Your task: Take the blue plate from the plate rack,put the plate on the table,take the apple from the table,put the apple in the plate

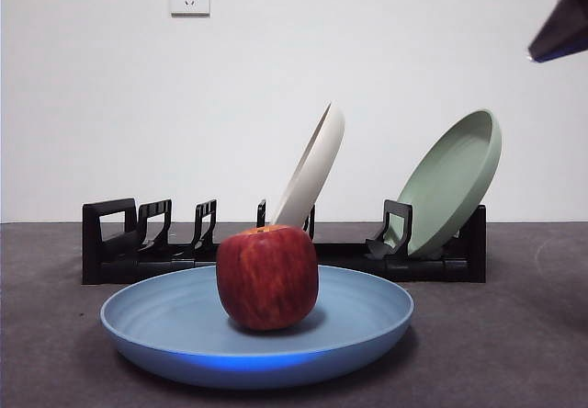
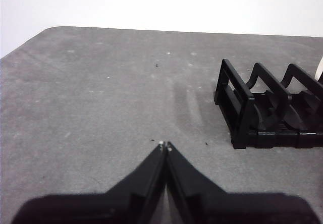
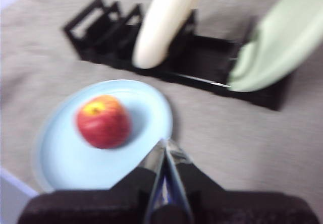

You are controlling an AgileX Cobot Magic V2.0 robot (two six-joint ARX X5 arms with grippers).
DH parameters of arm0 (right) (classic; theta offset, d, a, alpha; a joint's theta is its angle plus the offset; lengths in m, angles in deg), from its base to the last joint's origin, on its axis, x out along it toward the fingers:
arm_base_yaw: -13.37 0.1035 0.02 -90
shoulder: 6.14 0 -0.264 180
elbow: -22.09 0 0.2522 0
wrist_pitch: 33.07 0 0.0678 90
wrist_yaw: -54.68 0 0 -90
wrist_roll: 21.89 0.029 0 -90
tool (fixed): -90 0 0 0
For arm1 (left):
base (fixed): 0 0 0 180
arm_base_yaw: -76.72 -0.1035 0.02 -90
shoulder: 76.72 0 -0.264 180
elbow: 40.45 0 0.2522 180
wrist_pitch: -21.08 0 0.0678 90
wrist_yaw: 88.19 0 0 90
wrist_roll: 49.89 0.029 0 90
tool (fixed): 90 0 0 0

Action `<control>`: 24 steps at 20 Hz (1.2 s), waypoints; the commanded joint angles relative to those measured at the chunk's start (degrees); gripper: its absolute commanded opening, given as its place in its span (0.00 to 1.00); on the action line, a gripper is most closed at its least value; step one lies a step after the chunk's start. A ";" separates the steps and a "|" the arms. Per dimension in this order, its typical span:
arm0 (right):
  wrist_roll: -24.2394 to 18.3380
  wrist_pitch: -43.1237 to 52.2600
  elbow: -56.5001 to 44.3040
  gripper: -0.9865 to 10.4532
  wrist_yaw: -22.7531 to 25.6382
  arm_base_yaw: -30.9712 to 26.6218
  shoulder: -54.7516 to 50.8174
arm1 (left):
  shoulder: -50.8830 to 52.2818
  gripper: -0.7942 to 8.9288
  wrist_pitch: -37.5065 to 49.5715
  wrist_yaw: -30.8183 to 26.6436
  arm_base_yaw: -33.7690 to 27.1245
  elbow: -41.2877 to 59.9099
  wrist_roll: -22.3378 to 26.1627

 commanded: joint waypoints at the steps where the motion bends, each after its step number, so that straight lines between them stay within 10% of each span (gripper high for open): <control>1: -1.57 0.50 -0.66 0.08 2.82 -3.43 -0.55 | 0.11 0.08 0.26 0.13 -0.13 0.85 0.22; 10: -2.21 22.40 -16.44 0.08 -6.84 -32.61 -11.52 | 0.11 0.08 0.26 0.13 -0.13 0.85 0.22; 24: -3.87 16.06 -29.42 0.08 -6.75 -34.27 -26.99 | 0.11 0.08 0.26 0.13 -0.13 0.85 0.22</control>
